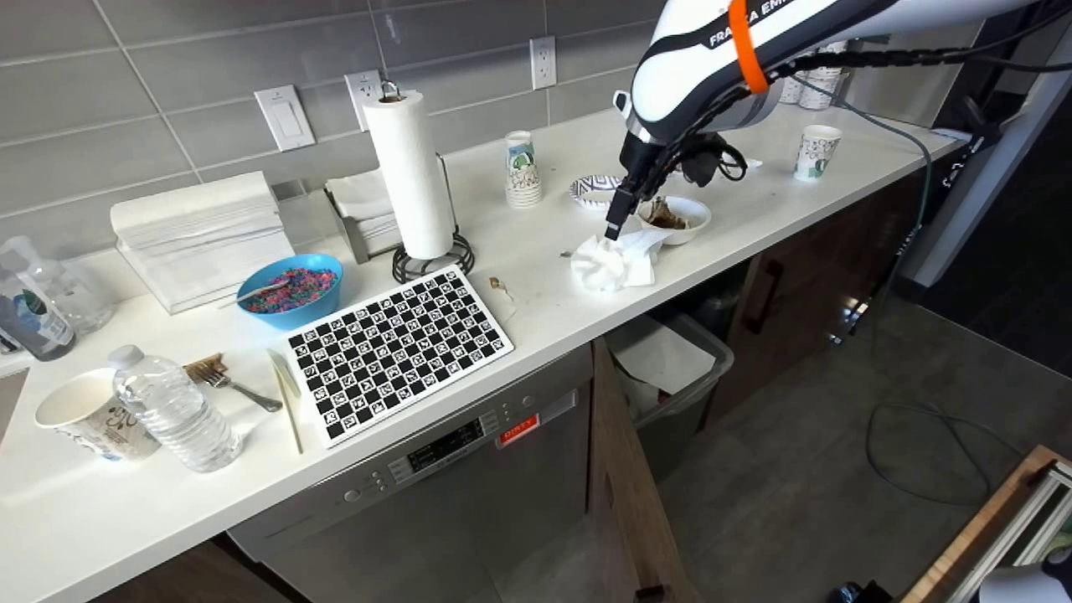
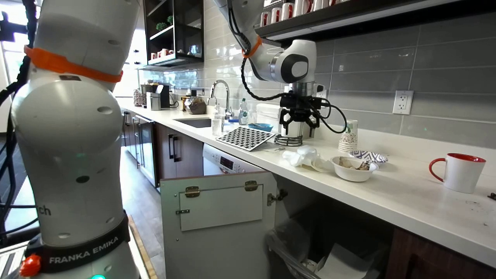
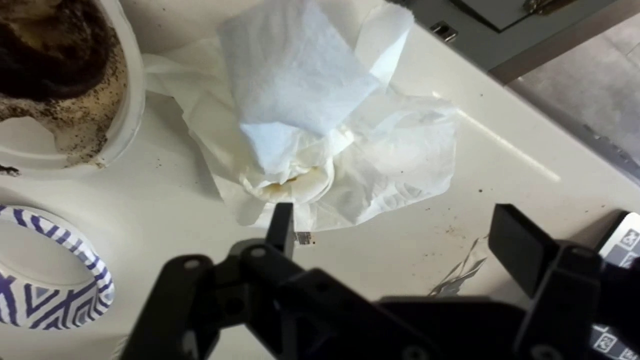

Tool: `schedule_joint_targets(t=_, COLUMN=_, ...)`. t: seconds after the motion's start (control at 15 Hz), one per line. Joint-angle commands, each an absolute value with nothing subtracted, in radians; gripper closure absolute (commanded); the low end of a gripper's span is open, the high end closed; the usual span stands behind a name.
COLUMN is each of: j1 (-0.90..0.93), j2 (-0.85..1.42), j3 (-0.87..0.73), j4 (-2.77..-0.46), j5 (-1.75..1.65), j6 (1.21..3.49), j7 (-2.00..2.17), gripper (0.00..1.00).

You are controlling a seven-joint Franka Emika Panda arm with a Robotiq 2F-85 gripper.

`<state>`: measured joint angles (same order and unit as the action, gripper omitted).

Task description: Put the paper towel into the bin

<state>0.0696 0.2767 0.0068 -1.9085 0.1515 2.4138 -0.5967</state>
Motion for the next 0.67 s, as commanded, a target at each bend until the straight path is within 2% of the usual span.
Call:
schedule_joint_targets(t=0.0, j1=0.166, j2=0.304, j3=-0.057, j4=-1.931, j5=0.067, j6=2.52, j7=-0.323, gripper=0.0)
schedule_joint_targets(t=0.53, j1=0.301, j2=0.37, j3=-0.209, j4=-1.917, j5=-0.153, j6=2.539, j7=0.26, gripper=0.0)
schedule_joint_targets(t=0.6, j1=0.263, j2=0.376, j3=-0.176, j4=-1.912, j5=-0.198, j6=2.533, j7=0.34, gripper=0.0)
